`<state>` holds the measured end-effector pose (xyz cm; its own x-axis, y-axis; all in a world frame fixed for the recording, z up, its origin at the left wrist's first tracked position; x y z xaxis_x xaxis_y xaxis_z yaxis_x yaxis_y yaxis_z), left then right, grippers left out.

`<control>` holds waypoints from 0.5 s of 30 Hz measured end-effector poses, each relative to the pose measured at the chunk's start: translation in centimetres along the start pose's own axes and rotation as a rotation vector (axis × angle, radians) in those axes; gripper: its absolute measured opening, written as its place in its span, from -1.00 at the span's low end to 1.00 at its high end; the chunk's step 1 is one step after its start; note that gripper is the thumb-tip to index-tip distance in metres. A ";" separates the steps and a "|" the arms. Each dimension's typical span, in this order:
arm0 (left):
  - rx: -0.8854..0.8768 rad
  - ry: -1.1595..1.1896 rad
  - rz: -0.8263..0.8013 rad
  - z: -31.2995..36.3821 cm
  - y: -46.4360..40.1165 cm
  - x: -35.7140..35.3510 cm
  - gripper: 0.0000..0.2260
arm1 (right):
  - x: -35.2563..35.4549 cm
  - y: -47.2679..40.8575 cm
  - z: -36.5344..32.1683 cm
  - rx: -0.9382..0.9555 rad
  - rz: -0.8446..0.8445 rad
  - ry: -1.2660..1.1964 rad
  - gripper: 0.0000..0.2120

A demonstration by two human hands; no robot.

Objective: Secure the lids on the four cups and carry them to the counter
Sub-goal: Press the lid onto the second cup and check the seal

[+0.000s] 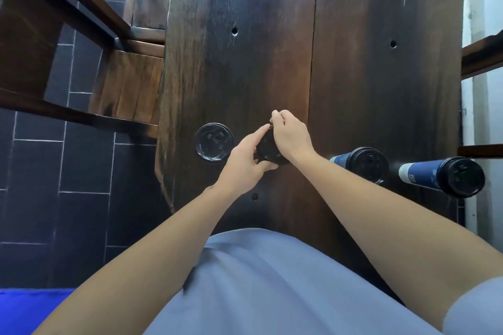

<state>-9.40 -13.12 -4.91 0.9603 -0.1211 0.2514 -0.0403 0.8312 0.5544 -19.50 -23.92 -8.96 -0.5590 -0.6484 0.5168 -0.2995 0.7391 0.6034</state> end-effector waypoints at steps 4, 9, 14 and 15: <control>-0.015 -0.025 -0.003 -0.2 0.0 -0.4 -0.27 | 2.0 1.5 1.3 0.144 -0.186 -0.165 -0.55; -0.009 -0.090 -0.009 -0.6 -0.4 -0.5 -0.27 | 1.8 3.4 3.9 0.305 -0.349 -0.128 -0.21; 0.010 -0.116 -0.012 -0.6 -0.6 -0.3 -0.28 | 1.5 3.3 3.9 0.344 -0.359 -0.098 -0.16; 0.014 -0.116 -0.012 -0.6 -0.7 -0.3 -0.28 | 1.5 3.4 3.9 0.350 -0.361 -0.089 -0.16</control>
<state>-9.50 -13.33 -5.84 0.9223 -0.1934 0.3346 -0.0340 0.8218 0.5687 -24.36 -21.70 -8.53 -0.4311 -0.8670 0.2499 -0.7183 0.4973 0.4865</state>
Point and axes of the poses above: each hand's wrist, its own y-axis away from the middle knuckle, its own x-axis out of the back of the hand, z = x × y, the point moved 6 cm from there along -y, towards the middle knuckle, and after that the axes turned 8 degrees about -z, right-handed, at the moved point
